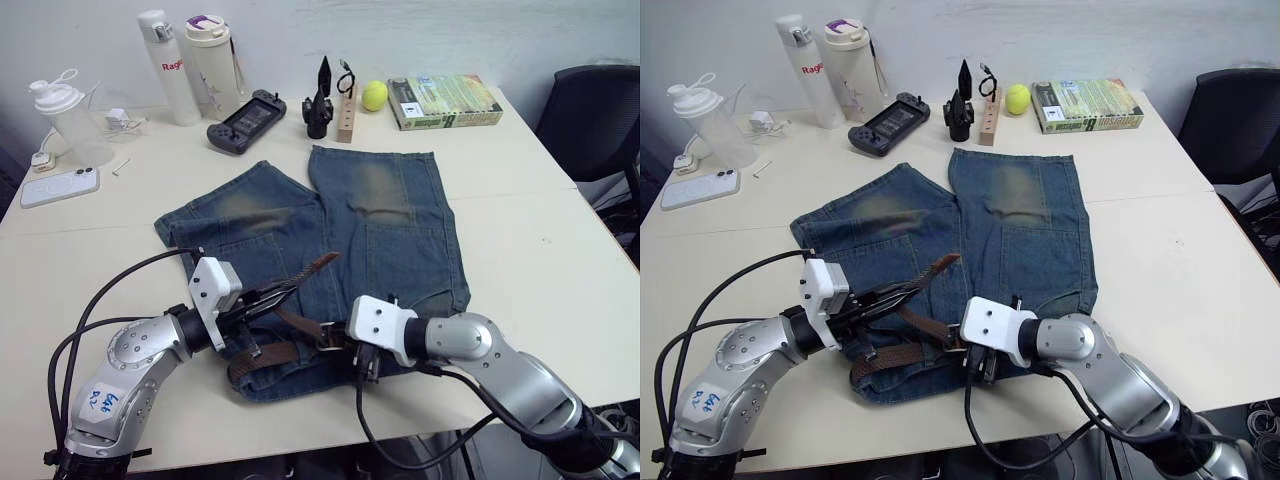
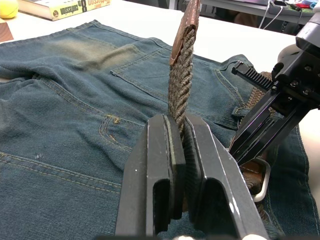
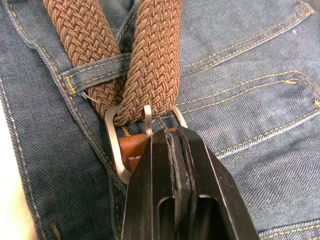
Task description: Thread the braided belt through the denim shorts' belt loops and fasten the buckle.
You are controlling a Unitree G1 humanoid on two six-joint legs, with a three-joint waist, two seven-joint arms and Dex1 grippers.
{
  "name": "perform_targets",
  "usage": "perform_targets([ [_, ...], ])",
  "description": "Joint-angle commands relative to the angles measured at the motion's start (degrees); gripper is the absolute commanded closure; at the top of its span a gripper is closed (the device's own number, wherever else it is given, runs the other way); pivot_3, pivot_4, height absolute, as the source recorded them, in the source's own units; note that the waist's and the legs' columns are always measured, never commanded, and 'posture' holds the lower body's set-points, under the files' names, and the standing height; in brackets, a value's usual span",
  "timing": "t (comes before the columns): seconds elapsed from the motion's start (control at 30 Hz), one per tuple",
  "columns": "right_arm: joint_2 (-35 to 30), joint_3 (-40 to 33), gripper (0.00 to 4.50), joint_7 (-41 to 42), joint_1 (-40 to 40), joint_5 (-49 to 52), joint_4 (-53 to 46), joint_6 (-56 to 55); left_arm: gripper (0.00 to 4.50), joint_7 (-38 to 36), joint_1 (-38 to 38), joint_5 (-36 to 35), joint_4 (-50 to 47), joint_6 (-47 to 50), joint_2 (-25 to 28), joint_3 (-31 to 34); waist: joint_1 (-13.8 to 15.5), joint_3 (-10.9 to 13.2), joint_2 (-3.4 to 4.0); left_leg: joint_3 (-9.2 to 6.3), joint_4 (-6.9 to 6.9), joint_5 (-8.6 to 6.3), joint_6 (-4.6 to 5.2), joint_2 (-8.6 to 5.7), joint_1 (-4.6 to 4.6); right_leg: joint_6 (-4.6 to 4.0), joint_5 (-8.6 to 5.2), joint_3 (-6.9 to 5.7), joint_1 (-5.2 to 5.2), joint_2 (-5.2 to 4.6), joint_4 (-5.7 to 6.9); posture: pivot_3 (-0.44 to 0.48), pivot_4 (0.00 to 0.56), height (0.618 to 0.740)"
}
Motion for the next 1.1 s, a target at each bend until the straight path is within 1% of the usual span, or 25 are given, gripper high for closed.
perform_targets([
  [0.03,-0.69,1.42,4.47,0.99,0.22,-1.56,-0.25,-1.23,4.5,-0.36,-0.45,-0.17,-0.9,-0.73,0.67,0.87,0.0,0.0,0.0,0.0,0.0,0.0,0.0,0.0,0.0,0.0,0.0,0.0,0.0,0.0,0.0,0.0,0.15,0.724],
  [0.23,-1.29,6.12,4.47,3.09,-1.5,-6.02,1.42,-3.8,4.5,-0.56,-0.7,-0.09,-0.74,-0.72,0.79,0.49,-0.02,0.0,0.0,0.0,0.0,0.0,0.0,0.0,0.01,0.0,0.0,0.0,0.0,0.0,0.0,0.0,0.15,0.724],
  [0.4,-1.12,9.38,4.47,4.1,-2.19,-8.8,3.5,-3.66,4.5,-0.65,-0.99,-0.07,-0.6,-0.73,0.75,0.34,-0.03,0.0,0.0,0.0,0.0,0.0,-0.01,0.0,0.01,0.0,0.0,0.0,0.0,0.01,0.0,0.0,0.15,0.724],
  [0.53,-1.14,9.95,4.47,4.74,-2.3,-9.14,4.0,-1.01,4.5,-0.81,-1.02,0.23,-0.72,-0.97,0.82,0.07,-0.02,-0.01,-0.02,0.0,0.0,0.0,-0.01,0.0,0.02,0.0,0.0,0.0,0.01,0.01,0.0,0.0,0.15,0.724],
  [0.7,-1.91,12.01,4.47,6.71,-3.88,-11.22,4.67,-1.02,4.5,-1.16,-1.7,-0.05,-0.84,-0.17,1.33,-0.14,-0.02,-0.03,-0.04,0.0,0.0,0.0,-0.01,0.0,0.05,0.0,0.0,0.0,0.04,0.0,0.0,0.0,0.15,0.724],
  [0.77,-2.59,13.46,4.47,7.72,-4.7,-12.64,4.91,-1.8,4.5,-2.33,-2.84,-0.96,-0.49,0.84,2.3,0.01,-0.03,-0.04,-0.05,-0.01,0.0,0.0,-0.01,0.0,0.06,0.0,0.0,0.0,0.04,0.0,0.0,0.0,0.15,0.724],
  [0.83,-3.69,16.33,4.47,8.17,-4.65,-16.56,5.33,-4.87,4.5,-6.11,-4.71,-2.53,0.91,2.56,5.27,0.22,0.0,-0.04,-0.05,-0.01,0.0,0.0,-0.01,0.0,0.05,0.0,0.0,0.0,0.04,0.0,0.0,0.0,0.15,0.724],
  [0.93,-5.08,19.1,4.47,7.48,-3.49,-22.11,6.13,-8.51,4.5,-10.77,-7.9,-3.14,3.68,3.18,8.11,-0.28,-0.01,-0.12,-0.06,-0.01,0.01,0.0,-0.04,0.01,0.08,-0.04,-0.02,-0.01,0.04,0.01,0.02,0.0,0.15,0.724],
  [1.0,-6.09,19.96,4.47,7.23,-2.15,-24.93,6.66,-10.48,4.5,-13.17,-10.87,-3.95,5.82,3.6,9.02,-0.86,-0.04,-0.17,-0.04,0.0,-0.01,-0.01,-0.06,0.01,0.1,-0.04,-0.02,-0.01,0.04,0.01,0.02,0.0,0.15,0.724],
  [1.1,-6.72,19.52,4.47,7.05,0.61,-27.07,7.12,-11.14,4.5,-16.63,-15.62,-3.79,9.27,3.47,9.36,-2.67,0.15,-0.33,-0.25,0.0,0.0,-0.01,-0.07,-0.01,0.11,-0.04,-0.03,-0.03,0.07,0.02,0.01,0.0,0.15,0.724],
])
